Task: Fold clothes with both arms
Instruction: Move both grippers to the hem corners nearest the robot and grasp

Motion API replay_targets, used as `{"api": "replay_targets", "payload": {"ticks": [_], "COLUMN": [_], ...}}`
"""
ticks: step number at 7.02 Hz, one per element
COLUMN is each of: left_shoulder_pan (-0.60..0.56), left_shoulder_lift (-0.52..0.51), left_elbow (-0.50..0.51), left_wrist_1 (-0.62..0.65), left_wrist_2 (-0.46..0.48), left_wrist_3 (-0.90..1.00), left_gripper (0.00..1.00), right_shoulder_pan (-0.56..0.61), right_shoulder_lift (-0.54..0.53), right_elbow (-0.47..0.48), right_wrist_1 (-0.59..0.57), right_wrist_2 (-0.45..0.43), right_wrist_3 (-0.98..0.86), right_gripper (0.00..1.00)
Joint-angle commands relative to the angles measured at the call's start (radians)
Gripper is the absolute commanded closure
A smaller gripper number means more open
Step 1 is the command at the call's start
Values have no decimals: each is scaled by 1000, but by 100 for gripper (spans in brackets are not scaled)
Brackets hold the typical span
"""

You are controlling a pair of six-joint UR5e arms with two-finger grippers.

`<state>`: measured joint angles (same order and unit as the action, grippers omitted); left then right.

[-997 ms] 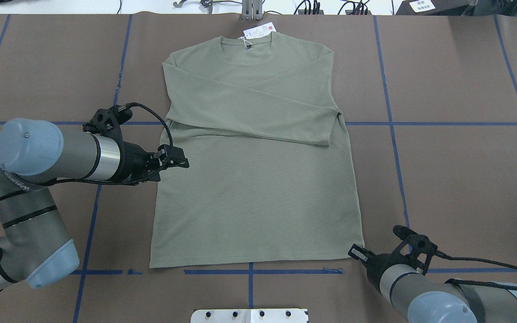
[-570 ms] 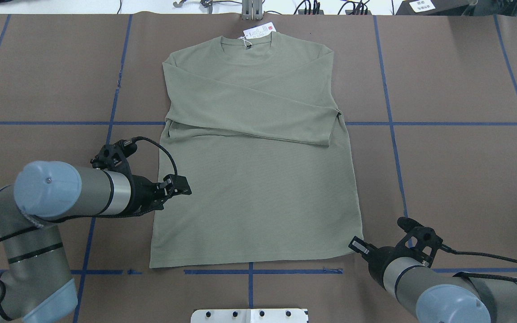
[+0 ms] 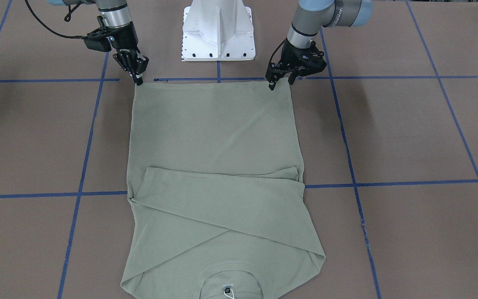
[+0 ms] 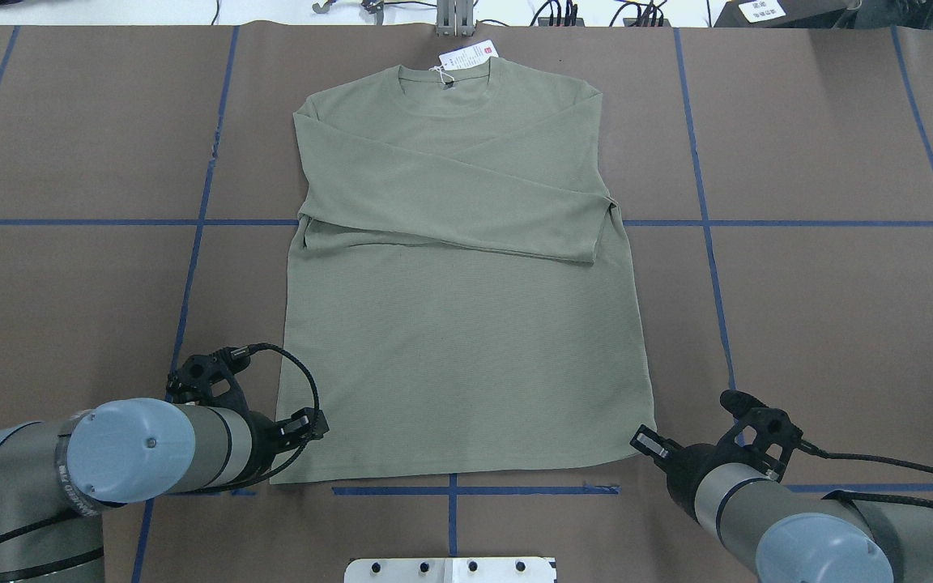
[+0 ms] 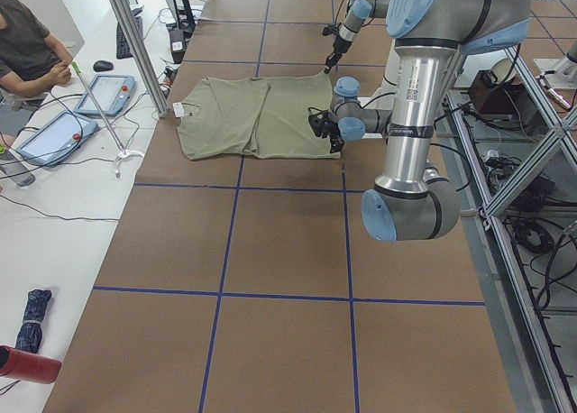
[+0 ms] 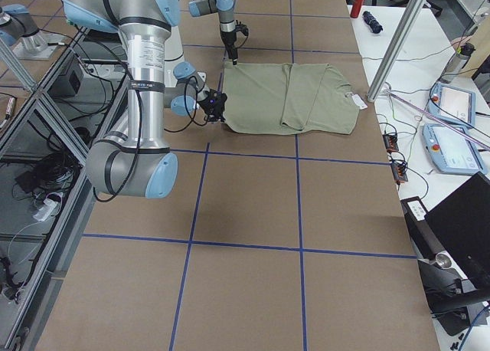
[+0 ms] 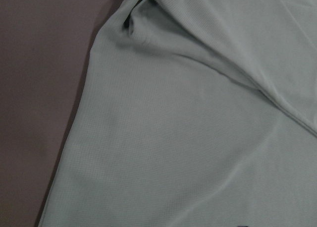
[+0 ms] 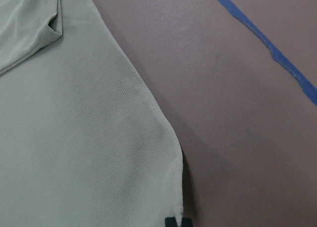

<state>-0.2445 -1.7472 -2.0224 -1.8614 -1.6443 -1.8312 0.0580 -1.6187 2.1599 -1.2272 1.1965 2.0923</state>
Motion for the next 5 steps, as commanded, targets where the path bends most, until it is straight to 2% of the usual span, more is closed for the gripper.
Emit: {"api": "replay_targets", "payload": {"ticks": [1, 2, 3, 5], "left_shoulder_pan": [24, 36, 36, 50], "left_shoulder_lift": [28, 28, 28, 28], "left_elbow": [-7, -4, -4, -2], "left_wrist_1": [21, 21, 21, 21], "left_wrist_2": [0, -2, -3, -5], "left_wrist_3": [-11, -26, -28, -36], "left_gripper": [25, 30, 42, 58], "right_shoulder_pan": [-1, -1, -1, -1], "right_shoulder_lift": [3, 3, 3, 3], "right_elbow": [0, -2, -2, -2], "right_wrist_1": [0, 0, 0, 0], "right_wrist_2": [0, 0, 0, 0], "right_wrist_3": [0, 0, 0, 0], "right_gripper": [100, 100, 100, 100]}}
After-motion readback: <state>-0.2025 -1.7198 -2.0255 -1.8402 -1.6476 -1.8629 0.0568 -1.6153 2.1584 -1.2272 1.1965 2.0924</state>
